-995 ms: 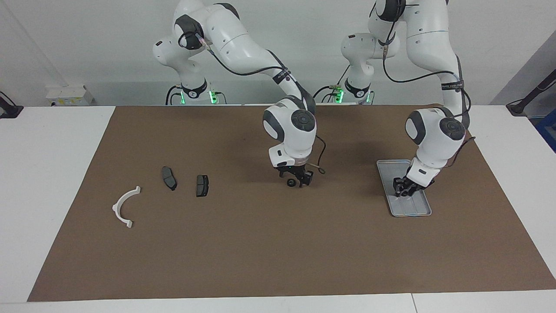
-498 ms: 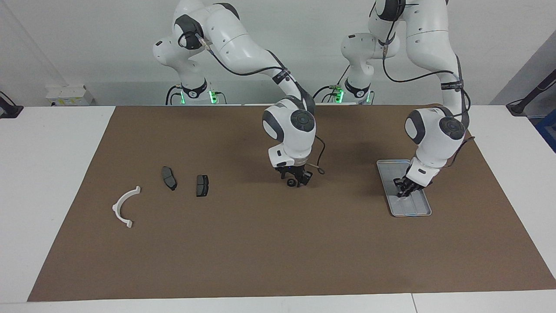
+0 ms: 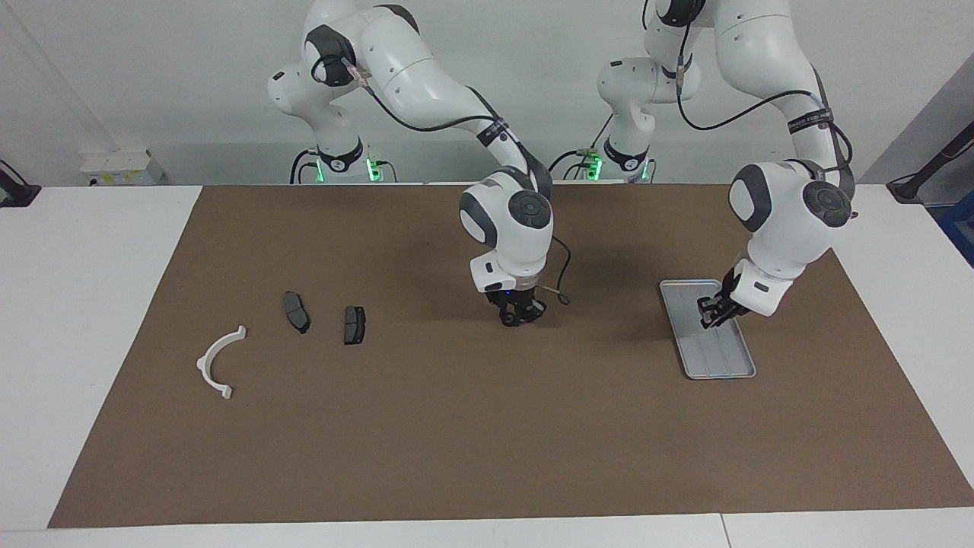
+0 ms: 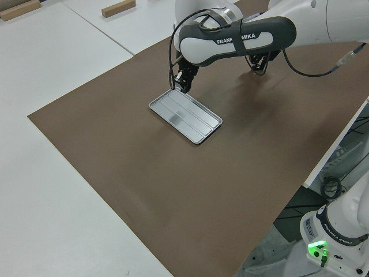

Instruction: Place bearing gear from tray to pile

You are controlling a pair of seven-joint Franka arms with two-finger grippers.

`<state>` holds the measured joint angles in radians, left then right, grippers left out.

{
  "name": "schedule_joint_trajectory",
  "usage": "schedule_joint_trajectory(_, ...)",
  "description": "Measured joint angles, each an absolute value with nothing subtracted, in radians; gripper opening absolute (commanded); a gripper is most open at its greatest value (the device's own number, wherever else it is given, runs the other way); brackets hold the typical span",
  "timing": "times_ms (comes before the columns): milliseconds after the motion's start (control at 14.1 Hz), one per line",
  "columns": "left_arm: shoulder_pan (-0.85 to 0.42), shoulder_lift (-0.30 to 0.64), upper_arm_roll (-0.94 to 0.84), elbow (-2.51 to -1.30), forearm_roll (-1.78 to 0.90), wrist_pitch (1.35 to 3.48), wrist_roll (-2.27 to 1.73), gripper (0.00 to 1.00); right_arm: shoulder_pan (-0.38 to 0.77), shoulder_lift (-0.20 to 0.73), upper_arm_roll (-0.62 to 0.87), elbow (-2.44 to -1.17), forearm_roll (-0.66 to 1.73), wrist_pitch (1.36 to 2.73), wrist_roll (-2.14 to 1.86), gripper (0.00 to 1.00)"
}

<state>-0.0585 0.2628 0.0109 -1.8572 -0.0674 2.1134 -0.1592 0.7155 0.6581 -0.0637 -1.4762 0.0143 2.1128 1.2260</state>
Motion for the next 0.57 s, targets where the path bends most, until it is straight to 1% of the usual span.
schedule_joint_trajectory(142,-0.077,0.263,0.009,-1.857,-0.067,2.110,-0.193,0.00,0.715,0.658,-0.064,-1.476,0.014,2.113,1.226,0.11)
schedule_joint_trajectory(284,-0.083,0.263,0.009,-1.857,-0.067,2.106,-0.201,0.00,0.709,0.658,-0.066,-1.475,0.014,2.108,1.214,0.11)
schedule_joint_trajectory(569,-0.094,0.263,0.009,-1.857,-0.068,2.104,-0.201,0.00,0.652,0.649,-0.073,-1.447,0.014,2.062,1.103,0.11)
